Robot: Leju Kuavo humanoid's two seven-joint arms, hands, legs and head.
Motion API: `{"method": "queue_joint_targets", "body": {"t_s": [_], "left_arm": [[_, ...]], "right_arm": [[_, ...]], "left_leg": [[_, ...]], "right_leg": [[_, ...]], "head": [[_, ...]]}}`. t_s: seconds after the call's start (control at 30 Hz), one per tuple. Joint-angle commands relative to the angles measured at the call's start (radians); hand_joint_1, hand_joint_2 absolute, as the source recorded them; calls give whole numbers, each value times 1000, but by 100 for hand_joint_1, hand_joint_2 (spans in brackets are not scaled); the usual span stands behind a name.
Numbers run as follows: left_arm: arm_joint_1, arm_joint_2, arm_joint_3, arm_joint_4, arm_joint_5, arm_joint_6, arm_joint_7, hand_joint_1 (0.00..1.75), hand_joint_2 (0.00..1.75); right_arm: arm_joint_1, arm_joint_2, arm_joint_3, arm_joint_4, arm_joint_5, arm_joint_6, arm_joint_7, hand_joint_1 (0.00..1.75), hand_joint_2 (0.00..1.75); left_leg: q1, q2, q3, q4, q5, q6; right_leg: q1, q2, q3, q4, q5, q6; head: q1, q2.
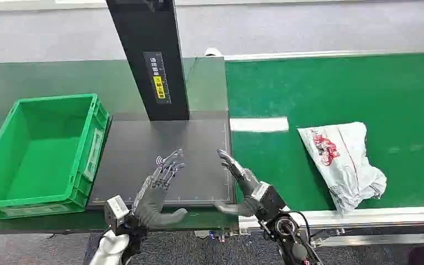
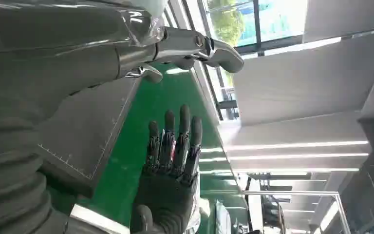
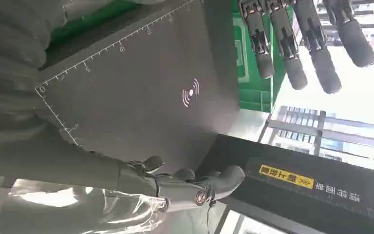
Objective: Moved the parcel from conveyor to table for the left to box.
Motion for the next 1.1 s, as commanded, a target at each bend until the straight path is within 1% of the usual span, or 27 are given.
{"method": "queue_joint_targets", "body": {"t_s": [0.03,0.07,0.17,0.2,0.27,0.3,0.33,0.43,0.5,0.57,0.63,0.67,0.73,0.77,0.8,0.83,0.87,0.97,1.1], "left_arm": [[13,-3,9,-4,-3,3,8,0,175],[25,4,12,-17,-3,7,9,0,175],[57,17,25,-37,-1,10,8,0,175],[74,21,32,-43,2,7,1,0,175],[84,26,28,-40,-5,-2,-12,0,175],[83,25,27,-35,-9,0,-15,0,175],[81,26,27,-34,-11,1,-16,0,175],[77,26,33,-46,-12,8,-17,0,175],[95,32,41,-75,-10,10,-4,0,175],[126,36,53,-107,-4,10,4,0,175],[142,36,56,-120,-1,8,5,0,175],[147,36,58,-125,-1,5,6,0,175],[144,35,59,-120,-5,4,8,0,175],[143,38,58,-120,-5,4,7,0,175],[143,39,58,-120,-4,5,7,0,175],[144,38,60,-121,-4,6,7,0,175],[147,42,59,-129,-3,3,13,0,175],[150,49,48,-126,3,5,15,0,175],[149,49,48,-126,3,5,15,0,175]], "right_arm": [[-30,-37,30,7,85,-91,38,0,175],[-34,-61,30,-9,136,-141,62,0,175],[-31,-122,-36,-43,145,-165,81,0,175],[-22,-157,-76,-59,152,-186,89,0,175],[-15,-204,-142,-73,147,-188,84,0,175],[-17,-217,-168,-74,154,-189,88,0,175],[-19,-229,-192,-77,153,-191,89,0,175],[-13,-256,-276,-104,184,-226,128,0,175],[-33,-273,-315,-92,203,-228,140,0,175],[-69,-290,-327,-38,218,-230,145,0,175],[-82,-301,-330,-10,220,-230,141,0,175],[-91,-305,-328,11,223,-235,139,0,175],[-100,-311,-321,31,242,-265,138,0,175],[-107,-315,-314,40,271,-304,158,0,175],[-112,-318,-312,44,282,-319,166,0,175],[-114,-329,-296,48,372,-426,218,0,175],[-134,-347,-271,84,514,-572,322,0,175],[-195,-359,-299,194,591,-585,365,0,175],[-195,-361,-301,196,591,-584,365,0,175]], "left_leg": [[0,-1,1,-1,0,3],[0,-1,0,0,0,2],[-1,-1,0,0,0,2],[-1,-1,0,-1,0,2],[-1,-2,1,-1,0,3],[-2,-2,0,-1,0,2],[-1,-4,0,-1,0,4],[-1,-4,-1,0,0,3],[-2,-4,-1,0,0,3],[-2,-1,0,0,0,3],[-1,-1,1,0,0,4],[-1,0,0,0,-1,3],[-1,0,1,-1,-1,4],[-1,0,1,0,-1,3],[-1,-1,1,0,0,4],[-1,-1,0,0,0,3],[-1,-1,1,-1,0,3],[-1,0,1,-1,0,3],[-1,0,1,0,0,3]], "right_leg": [[1,-1,1,-1,0,-3],[1,-1,1,-1,0,-3],[0,-1,1,-1,0,-2],[-1,-2,1,-1,0,-1],[0,-3,2,-1,0,-2],[-1,-2,1,-1,0,-1],[-1,-4,2,-2,0,-3],[-1,-5,1,-1,0,-3],[-1,-5,1,-1,0,-3],[-1,-2,0,0,0,-2],[0,-2,1,-2,1,-5],[-1,0,0,-1,0,-3],[0,-1,2,-2,1,-4],[0,-1,1,-2,1,-3],[0,-2,2,-2,1,-3],[0,-1,1,-1,0,-2],[0,-1,1,-2,1,-3],[0,0,1,-2,1,-4],[0,0,1,-2,1,-3]], "head": [[0,0],[0,0],[0,0],[0,0],[0,0],[0,0],[0,0],[0,0],[0,0],[0,0],[0,0],[0,0],[-1,0],[0,0],[0,0],[0,0],[0,0],[0,0],[0,0]]}}
